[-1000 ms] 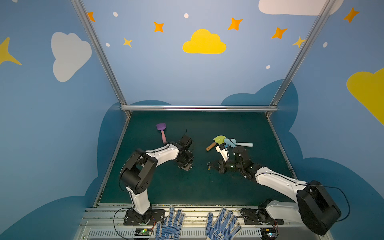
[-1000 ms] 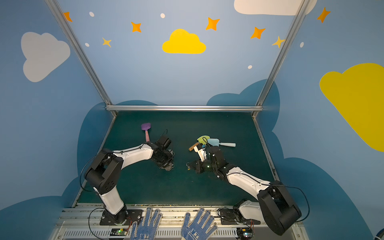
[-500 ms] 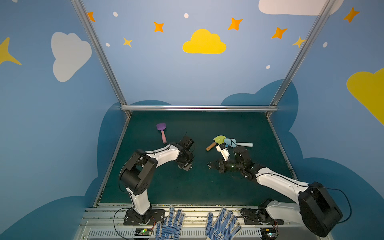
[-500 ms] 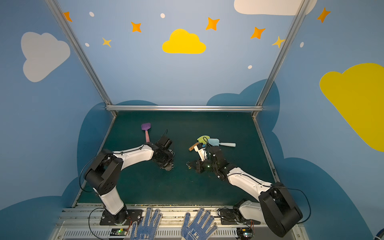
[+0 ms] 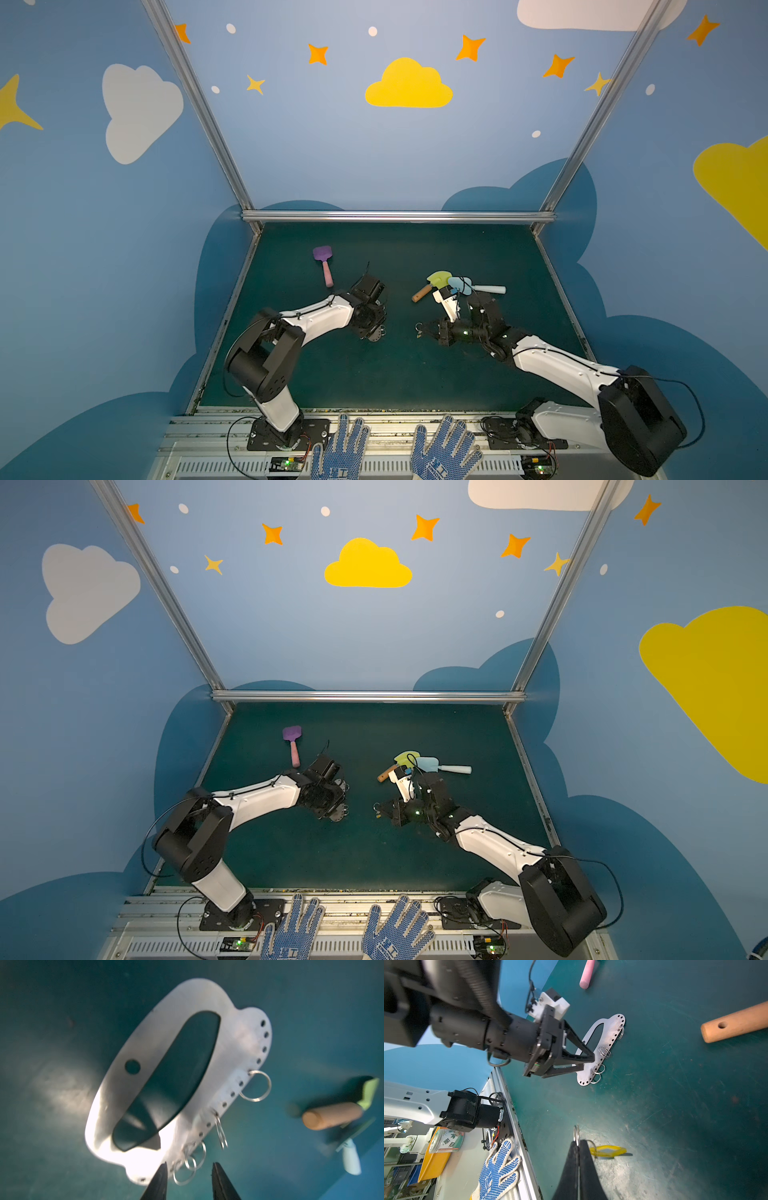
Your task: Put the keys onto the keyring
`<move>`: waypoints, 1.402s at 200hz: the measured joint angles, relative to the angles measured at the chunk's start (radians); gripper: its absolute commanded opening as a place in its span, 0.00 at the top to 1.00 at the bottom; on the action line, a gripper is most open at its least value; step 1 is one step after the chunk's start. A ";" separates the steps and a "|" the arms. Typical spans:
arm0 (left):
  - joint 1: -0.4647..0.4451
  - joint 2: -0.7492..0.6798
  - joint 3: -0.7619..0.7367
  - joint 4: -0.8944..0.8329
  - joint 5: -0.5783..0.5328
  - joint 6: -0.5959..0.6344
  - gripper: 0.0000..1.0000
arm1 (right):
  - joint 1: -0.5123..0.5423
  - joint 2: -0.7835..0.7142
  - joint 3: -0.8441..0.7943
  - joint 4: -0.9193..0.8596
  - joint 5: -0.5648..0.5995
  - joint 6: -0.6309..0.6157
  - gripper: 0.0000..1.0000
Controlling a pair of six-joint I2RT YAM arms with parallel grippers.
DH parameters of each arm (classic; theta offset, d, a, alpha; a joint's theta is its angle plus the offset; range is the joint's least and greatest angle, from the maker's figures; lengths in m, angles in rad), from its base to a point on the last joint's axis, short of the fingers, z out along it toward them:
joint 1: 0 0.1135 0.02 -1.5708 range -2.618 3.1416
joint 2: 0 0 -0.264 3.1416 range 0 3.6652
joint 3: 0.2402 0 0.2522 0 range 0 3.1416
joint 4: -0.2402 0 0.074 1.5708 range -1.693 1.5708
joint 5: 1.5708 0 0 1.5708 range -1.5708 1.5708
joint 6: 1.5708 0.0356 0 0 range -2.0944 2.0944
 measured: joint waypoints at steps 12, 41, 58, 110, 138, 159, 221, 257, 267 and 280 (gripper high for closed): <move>-0.004 -0.019 -0.012 0.008 0.001 -0.008 0.61 | 0.000 0.000 0.000 0.000 0.000 0.000 1.00; -0.008 -0.003 -0.025 0.037 0.002 -0.025 0.61 | 0.000 0.000 0.000 0.000 -0.001 0.000 1.00; -0.008 0.016 -0.027 0.056 0.002 -0.031 0.62 | 0.000 0.000 0.000 0.000 -0.001 0.000 1.00; -0.014 0.062 -0.025 0.119 0.002 -0.046 0.66 | 0.000 -0.043 -0.011 -0.010 0.011 -0.004 1.00; -0.016 0.074 -0.020 0.132 0.002 -0.050 0.72 | 0.000 -0.048 -0.012 -0.011 0.014 -0.004 1.00; -0.016 0.082 -0.012 0.132 0.000 -0.050 0.74 | 0.000 -0.048 -0.012 -0.014 0.014 -0.004 1.00; -0.014 0.086 -0.006 0.120 -0.015 -0.047 0.76 | 0.000 -0.050 -0.019 -0.017 0.015 -0.003 1.00; -0.011 0.086 0.005 0.104 -0.030 -0.041 0.81 | 0.000 -0.050 -0.023 -0.015 0.014 -0.003 1.00; -0.011 0.086 0.010 0.102 -0.030 -0.040 0.81 | 0.000 -0.049 -0.023 -0.016 0.014 -0.003 1.00; -0.011 0.086 0.015 0.102 -0.027 -0.040 0.78 | 0.000 -0.049 -0.023 -0.015 0.014 -0.003 1.00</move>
